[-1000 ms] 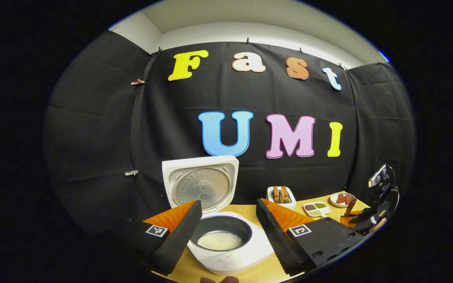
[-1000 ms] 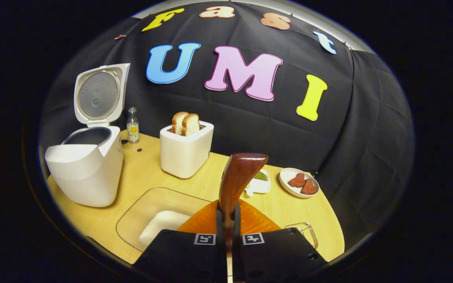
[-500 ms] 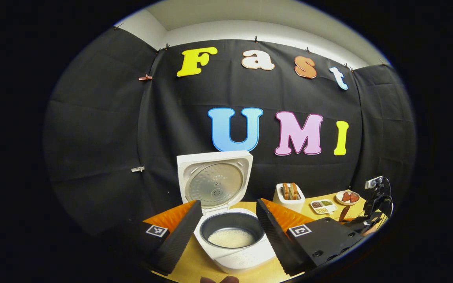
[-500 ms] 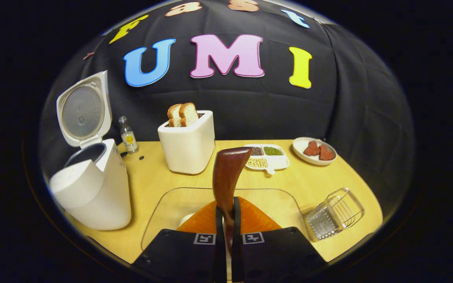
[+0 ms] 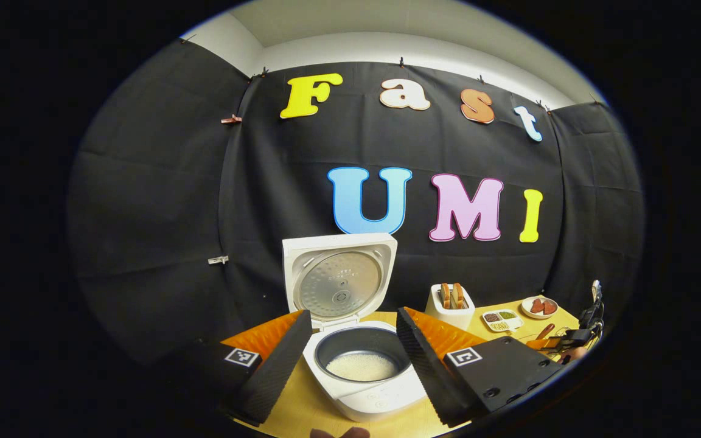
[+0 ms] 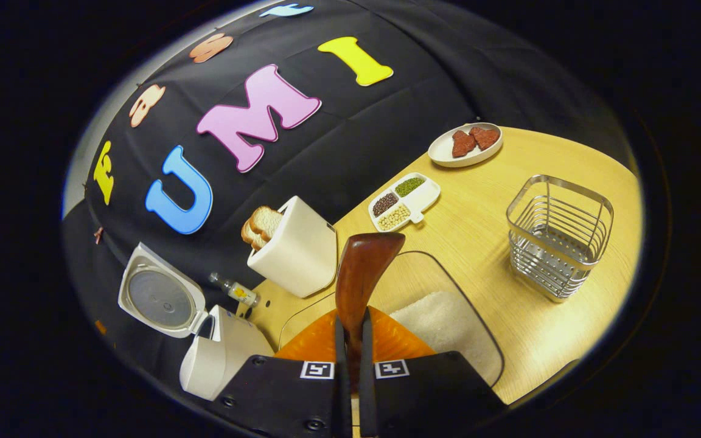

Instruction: Close the left gripper, press the button to open the rice cooker; take a wooden spoon from the chopstick holder with the right hand, scoop a spoonful of rice and pour it into the rice cooker, then put the wooden spoon back into the chopstick holder.

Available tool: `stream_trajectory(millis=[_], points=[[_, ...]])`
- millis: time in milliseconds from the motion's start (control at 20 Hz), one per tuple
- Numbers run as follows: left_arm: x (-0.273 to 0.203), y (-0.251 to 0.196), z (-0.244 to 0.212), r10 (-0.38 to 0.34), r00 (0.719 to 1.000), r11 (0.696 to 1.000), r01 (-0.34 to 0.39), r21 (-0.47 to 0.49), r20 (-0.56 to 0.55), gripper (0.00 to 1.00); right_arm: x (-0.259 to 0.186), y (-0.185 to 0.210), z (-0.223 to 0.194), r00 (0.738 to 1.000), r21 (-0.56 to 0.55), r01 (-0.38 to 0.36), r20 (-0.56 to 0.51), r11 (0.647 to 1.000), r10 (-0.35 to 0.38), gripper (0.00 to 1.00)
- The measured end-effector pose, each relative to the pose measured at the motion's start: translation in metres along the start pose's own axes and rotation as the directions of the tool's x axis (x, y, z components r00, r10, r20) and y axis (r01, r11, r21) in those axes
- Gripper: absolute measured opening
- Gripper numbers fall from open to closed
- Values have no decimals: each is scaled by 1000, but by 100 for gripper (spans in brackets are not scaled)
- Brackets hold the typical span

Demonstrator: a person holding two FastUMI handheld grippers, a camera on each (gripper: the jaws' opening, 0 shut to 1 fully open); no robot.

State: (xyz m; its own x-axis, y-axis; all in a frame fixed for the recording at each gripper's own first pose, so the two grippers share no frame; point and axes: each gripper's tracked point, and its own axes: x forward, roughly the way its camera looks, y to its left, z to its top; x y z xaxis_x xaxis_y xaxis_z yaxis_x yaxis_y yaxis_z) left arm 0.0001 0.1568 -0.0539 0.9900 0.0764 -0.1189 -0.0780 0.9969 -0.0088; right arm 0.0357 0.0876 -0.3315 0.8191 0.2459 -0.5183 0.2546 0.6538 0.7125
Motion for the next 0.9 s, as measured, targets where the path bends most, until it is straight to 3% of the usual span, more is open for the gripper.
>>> stream_trajectory(millis=[250, 500, 650, 900], points=[[-3, -5, -1, -5, 1000, 1000, 5, -7, 0, 96, -19, -7, 35, 998, 222, -54, 55, 974, 43, 10], [-3, -10, -2, -14, 1000, 1000, 14, -20, -1, 96, -31, -5, 68, 988, 422, -144, 116, 895, 104, 10], [-2, -11, 0, -15, 1000, 1000, 15, -24, 5, 96, -37, 1, 80, 984, 456, -164, 135, 875, 114, 10], [0, -9, 1, -18, 1000, 999, 19, -26, 11, 96, -44, 44, 99, 970, 518, -239, 159, 822, 182, 9]])
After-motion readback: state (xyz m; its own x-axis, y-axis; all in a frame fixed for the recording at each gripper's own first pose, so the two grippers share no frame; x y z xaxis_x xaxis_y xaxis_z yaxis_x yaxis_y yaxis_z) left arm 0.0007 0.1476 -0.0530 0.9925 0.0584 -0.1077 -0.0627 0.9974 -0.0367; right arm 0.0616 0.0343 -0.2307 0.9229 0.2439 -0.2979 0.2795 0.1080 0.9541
